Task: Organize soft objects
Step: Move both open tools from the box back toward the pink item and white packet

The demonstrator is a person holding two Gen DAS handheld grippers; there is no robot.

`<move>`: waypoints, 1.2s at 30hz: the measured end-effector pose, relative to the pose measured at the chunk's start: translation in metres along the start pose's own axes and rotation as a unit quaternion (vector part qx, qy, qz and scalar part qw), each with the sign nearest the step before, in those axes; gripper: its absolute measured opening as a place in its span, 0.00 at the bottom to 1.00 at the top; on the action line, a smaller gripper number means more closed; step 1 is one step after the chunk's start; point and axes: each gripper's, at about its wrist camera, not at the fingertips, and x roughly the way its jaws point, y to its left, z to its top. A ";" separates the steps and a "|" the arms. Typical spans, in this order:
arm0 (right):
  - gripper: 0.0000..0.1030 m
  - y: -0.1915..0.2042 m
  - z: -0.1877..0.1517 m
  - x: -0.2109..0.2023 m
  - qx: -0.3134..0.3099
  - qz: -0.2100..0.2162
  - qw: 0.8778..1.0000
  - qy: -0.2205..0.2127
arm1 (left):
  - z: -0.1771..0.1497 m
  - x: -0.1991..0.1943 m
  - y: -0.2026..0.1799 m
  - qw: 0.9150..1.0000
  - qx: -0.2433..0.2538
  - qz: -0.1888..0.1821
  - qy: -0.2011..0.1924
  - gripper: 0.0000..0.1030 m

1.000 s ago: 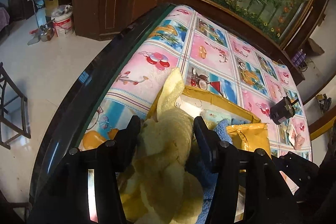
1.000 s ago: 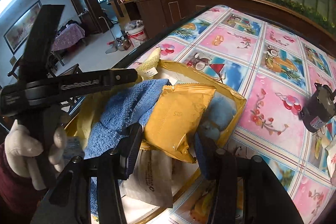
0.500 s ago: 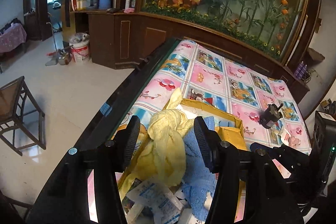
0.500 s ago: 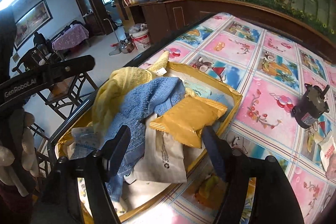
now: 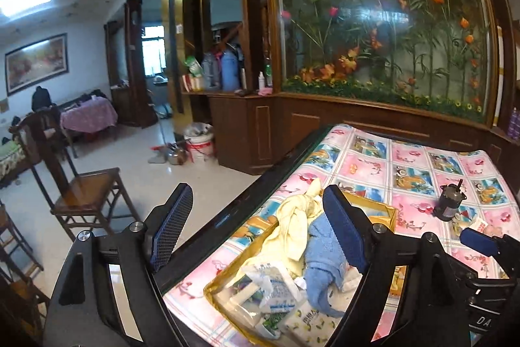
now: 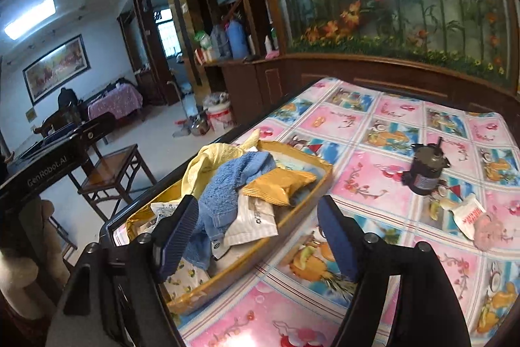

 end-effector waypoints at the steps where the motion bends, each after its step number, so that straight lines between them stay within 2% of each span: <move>1: 0.75 -0.004 -0.004 -0.003 0.010 0.001 1.000 -0.003 | -0.004 -0.004 -0.004 1.000 0.002 -0.004 0.001 0.81; 10: 0.75 -0.031 -0.039 -0.009 0.102 0.025 0.994 0.011 | -0.023 -0.015 -0.032 0.998 0.043 -0.012 0.037 0.81; 30: 0.75 -0.039 -0.059 -0.008 0.109 0.013 0.993 0.033 | -0.041 -0.004 -0.048 0.994 0.052 -0.043 0.085 0.81; 33: 0.75 -0.054 -0.061 -0.011 0.123 0.009 0.992 0.035 | -0.045 -0.001 -0.056 0.992 0.060 -0.062 0.096 0.81; 36: 0.75 -0.084 -0.053 -0.031 0.132 -0.011 0.991 0.016 | -0.047 -0.001 -0.063 0.985 0.066 -0.111 0.112 0.81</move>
